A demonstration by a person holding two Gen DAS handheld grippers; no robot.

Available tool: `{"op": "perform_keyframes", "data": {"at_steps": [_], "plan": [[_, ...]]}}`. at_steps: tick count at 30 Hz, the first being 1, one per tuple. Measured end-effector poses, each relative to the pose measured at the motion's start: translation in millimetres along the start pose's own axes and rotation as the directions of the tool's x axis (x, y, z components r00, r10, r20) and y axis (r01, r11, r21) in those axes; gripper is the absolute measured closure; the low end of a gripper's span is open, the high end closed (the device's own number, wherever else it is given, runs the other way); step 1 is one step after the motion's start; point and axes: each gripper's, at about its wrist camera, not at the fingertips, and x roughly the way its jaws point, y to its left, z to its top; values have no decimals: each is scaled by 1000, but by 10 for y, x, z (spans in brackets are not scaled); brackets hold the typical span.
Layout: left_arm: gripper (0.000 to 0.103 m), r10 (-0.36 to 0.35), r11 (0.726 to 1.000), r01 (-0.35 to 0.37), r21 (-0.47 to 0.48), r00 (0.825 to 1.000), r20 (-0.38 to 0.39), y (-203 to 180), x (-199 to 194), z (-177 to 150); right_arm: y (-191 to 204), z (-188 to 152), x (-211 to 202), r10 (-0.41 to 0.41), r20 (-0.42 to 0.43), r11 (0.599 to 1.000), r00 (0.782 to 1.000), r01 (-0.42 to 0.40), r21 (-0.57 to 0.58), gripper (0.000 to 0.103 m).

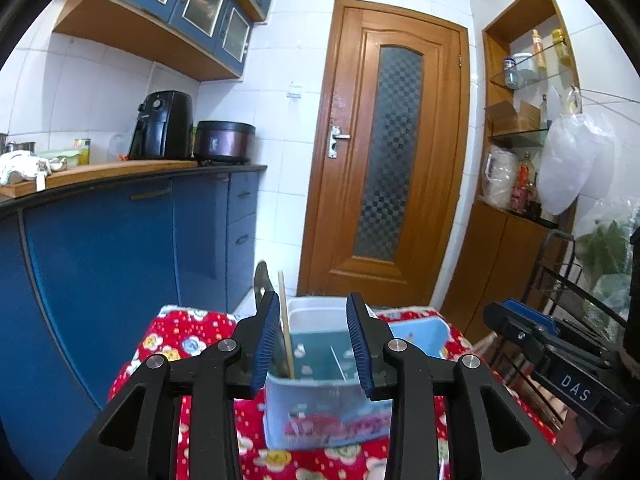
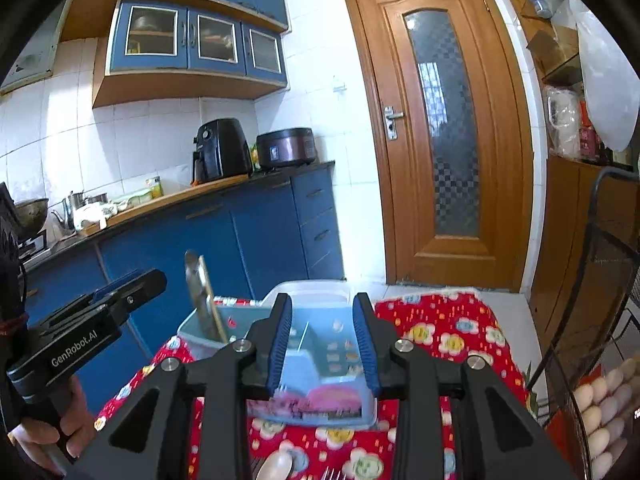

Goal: Organize utensils
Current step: 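Move both open tools back down to the utensils on the tablecloth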

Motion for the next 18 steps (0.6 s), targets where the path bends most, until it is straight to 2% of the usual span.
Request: {"op": "perform_keyframes", "data": {"at_steps": [8, 18], "plan": [[67, -22, 999, 19, -37, 996, -83, 42, -195, -227, -16, -274, -155, 1, -79, 1000, 997, 1, 24, 68], [67, -39, 996, 21, -90, 978, -207, 129, -162, -601, -170, -727, -175, -14, -206, 997, 978, 29, 69, 66]]}}
